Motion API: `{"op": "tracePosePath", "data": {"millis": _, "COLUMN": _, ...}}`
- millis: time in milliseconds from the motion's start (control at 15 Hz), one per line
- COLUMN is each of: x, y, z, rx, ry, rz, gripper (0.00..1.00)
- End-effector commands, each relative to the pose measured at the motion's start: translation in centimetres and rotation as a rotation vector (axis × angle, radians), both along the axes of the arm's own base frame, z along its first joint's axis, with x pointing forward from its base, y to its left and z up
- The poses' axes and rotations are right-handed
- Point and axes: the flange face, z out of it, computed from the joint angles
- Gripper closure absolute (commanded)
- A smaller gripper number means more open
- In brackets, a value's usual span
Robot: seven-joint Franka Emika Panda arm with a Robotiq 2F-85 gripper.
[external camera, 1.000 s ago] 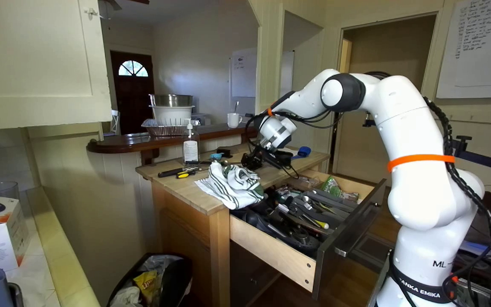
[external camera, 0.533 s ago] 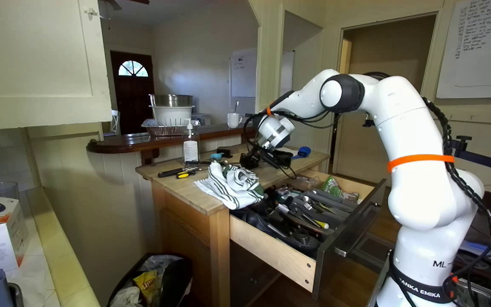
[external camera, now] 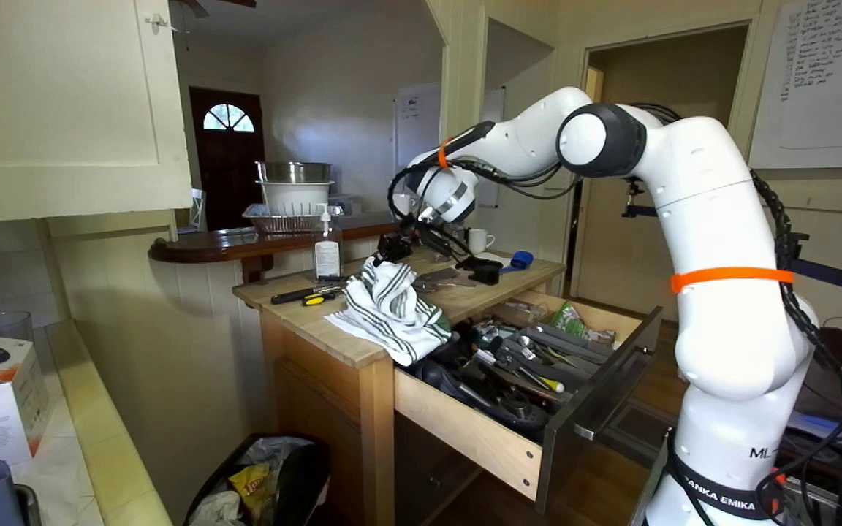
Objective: Fold the tea towel and move it to the right
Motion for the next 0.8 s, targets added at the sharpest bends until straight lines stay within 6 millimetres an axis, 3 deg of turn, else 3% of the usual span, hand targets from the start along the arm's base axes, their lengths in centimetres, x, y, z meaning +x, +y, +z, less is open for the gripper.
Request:
{"op": "tracePosePath", "data": {"millis": 0, "x": 0.4, "y": 4.6, "z": 1.6, "rx": -0.027, "ry": 0.024, "rz": 0.116, "gripper": 0.98}}
{"op": "tracePosePath", "data": {"millis": 200, "x": 0.7, "y": 7.4, "z": 0.0, "rx": -0.045, "ry": 0.061, "rz": 0.196, "gripper": 0.98}}
{"op": "tracePosePath", "data": {"millis": 600, "x": 0.3, "y": 9.5, "z": -5.8, "rx": -0.103, "ry": 0.174, "rz": 0.300, "gripper": 0.98}}
{"op": "tracePosePath", "data": {"millis": 733, "x": 0.2, "y": 10.7, "z": -6.8, "rx": -0.110, "ry": 0.180, "rz": 0.338, "gripper": 0.98}}
